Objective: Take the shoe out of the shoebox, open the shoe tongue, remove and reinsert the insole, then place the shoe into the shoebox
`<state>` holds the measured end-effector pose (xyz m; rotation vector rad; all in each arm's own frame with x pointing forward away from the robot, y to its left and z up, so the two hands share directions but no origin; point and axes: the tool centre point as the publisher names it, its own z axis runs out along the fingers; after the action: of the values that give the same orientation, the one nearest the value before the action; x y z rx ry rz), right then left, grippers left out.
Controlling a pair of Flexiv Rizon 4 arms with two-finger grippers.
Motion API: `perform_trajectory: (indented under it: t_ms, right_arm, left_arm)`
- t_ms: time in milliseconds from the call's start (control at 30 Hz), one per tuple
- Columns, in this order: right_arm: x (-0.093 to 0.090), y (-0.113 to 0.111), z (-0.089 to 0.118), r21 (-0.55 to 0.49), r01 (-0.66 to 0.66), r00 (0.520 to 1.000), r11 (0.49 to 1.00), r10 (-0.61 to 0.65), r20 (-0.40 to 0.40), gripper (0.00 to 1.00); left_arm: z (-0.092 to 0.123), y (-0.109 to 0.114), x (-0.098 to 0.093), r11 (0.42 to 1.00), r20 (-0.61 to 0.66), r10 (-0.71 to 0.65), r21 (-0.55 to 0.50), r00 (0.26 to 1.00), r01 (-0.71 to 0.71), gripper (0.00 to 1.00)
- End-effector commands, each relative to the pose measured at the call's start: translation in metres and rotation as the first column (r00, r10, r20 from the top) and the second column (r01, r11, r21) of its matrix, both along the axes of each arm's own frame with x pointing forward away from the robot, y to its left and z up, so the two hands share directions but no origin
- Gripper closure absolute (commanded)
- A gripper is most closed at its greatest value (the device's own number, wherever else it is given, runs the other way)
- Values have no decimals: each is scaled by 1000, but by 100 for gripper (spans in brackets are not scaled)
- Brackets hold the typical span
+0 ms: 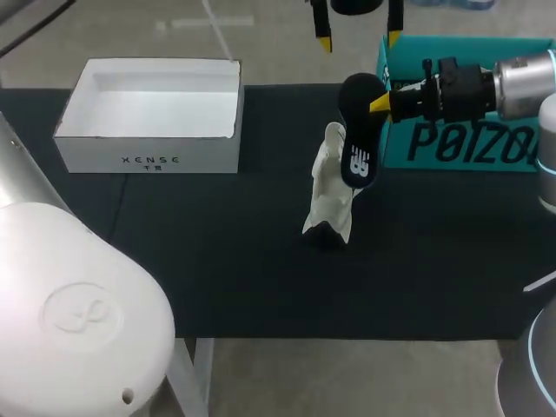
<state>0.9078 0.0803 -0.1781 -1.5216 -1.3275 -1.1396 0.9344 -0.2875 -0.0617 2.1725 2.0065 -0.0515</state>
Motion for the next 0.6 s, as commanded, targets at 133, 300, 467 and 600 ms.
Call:
perform_trajectory:
  t_ms: [133,300,467,600]
  right_arm:
    - [1,1,5,-15,-12,1000,1000,12,-2,100]
    - [1,1,5,-17,-16,1000,1000,16,-7,100]
    - [-2,1,6,-21,-17,1000,1000,16,-10,100]
    - [-4,1,7,-25,-17,1000,1000,17,-12,100]
  left_arm:
    - [11,24,-10,909,42,-144,-390,989,149,0]
    - [8,53,-9,689,41,-161,-711,986,142,0]
    - [3,68,-11,605,112,-154,-775,982,184,0]
    - [1,63,-14,703,141,-176,-675,974,224,0]
